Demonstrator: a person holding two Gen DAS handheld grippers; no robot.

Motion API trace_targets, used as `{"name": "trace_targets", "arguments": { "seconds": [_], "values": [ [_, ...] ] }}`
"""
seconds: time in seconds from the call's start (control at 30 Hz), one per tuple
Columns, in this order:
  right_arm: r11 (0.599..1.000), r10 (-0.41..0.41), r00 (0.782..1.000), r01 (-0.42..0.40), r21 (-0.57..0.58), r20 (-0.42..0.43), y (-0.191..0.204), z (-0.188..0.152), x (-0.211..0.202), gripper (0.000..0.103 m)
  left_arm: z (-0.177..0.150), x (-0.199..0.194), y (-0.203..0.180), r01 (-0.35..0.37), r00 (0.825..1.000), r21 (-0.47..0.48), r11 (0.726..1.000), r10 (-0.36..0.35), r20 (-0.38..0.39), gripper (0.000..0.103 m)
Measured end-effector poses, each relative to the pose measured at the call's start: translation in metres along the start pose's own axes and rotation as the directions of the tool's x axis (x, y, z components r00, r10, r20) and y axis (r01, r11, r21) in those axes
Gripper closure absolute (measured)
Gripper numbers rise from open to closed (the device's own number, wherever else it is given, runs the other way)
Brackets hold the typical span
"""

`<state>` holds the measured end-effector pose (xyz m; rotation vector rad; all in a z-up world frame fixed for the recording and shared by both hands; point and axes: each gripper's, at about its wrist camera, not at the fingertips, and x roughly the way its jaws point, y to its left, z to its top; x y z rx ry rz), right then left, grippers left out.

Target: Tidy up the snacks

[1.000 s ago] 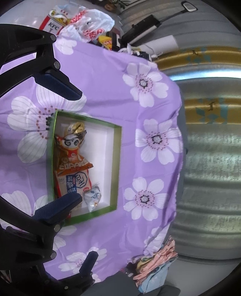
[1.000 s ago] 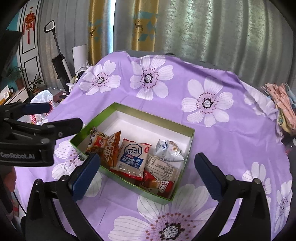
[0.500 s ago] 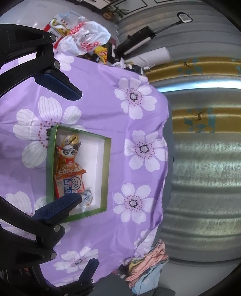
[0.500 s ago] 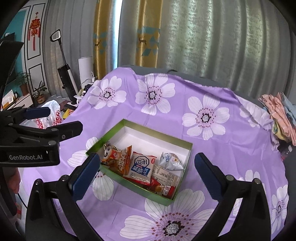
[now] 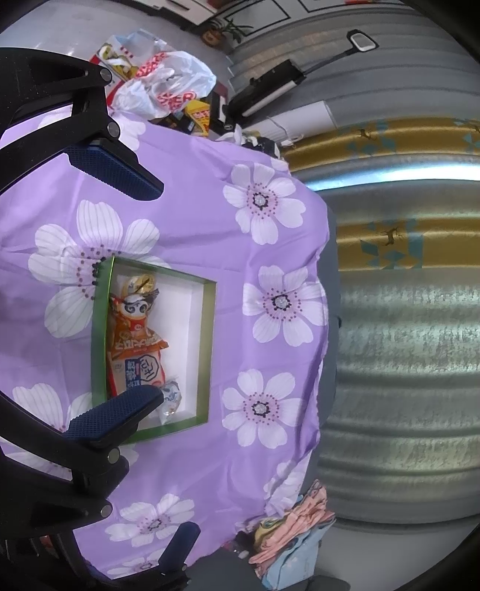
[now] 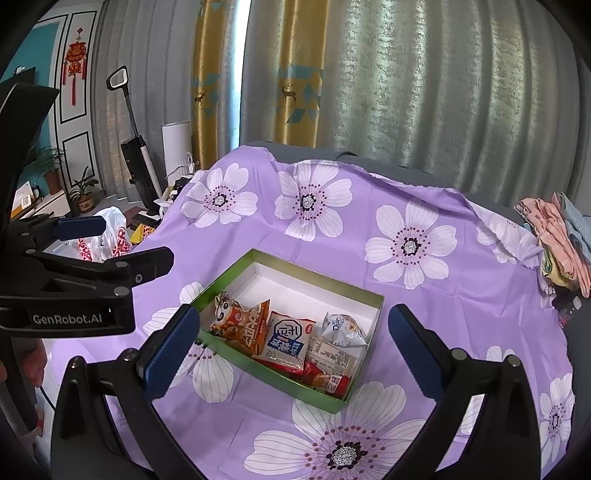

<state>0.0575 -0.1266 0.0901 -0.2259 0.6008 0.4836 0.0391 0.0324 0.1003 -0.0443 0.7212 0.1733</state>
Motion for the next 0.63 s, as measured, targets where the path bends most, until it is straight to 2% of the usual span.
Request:
{"name": "trace_targets", "arguments": {
  "seconds": [0.63],
  "values": [
    [1.000,0.010,1.000,-0.010,0.003,-0.002,0.0040,0.0012,0.0029,0.000,0.0021,0.0018,0.0009,-0.001,1.000,-0.022,1.000,0.001,0.005,0.003]
  ]
}}
